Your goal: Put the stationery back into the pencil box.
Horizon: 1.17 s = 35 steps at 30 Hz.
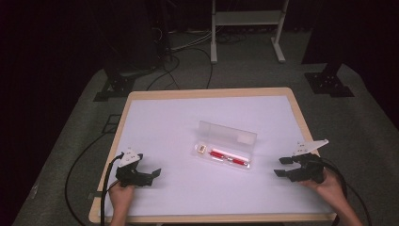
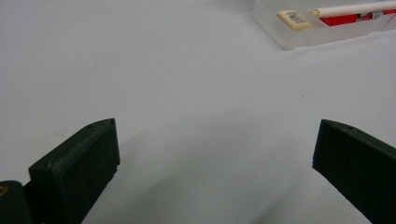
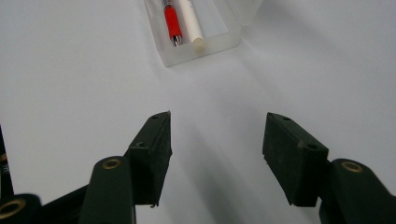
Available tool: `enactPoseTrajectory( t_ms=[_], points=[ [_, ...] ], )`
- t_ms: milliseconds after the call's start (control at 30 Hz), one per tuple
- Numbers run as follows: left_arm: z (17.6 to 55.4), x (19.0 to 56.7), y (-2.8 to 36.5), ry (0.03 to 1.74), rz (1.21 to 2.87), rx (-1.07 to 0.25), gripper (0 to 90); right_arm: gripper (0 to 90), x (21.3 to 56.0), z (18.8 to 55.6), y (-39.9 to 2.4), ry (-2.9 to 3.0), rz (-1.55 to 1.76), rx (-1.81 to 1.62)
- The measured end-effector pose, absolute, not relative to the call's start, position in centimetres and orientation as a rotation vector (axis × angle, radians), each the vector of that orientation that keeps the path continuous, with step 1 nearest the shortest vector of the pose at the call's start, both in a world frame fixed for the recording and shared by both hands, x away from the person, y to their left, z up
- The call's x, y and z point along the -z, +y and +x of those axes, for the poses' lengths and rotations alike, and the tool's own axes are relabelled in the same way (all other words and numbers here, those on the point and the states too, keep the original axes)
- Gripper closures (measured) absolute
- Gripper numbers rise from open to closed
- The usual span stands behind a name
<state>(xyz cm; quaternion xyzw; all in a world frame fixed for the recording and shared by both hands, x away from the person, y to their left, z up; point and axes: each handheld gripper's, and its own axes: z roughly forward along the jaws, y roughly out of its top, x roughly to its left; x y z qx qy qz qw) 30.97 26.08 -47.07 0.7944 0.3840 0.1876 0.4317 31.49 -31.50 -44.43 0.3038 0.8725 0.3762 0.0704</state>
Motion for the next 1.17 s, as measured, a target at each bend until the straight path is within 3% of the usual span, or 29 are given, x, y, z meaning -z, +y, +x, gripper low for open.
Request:
enactPoseTrajectory(
  t_ms=[1167],
  points=[
    [31.0, 47.1, 26.1, 0.966, 1.978, -0.469, 0.1, 39.3, 46.0, 27.7, -33.5, 2.525, 0.988, -1.201]
  ],
)
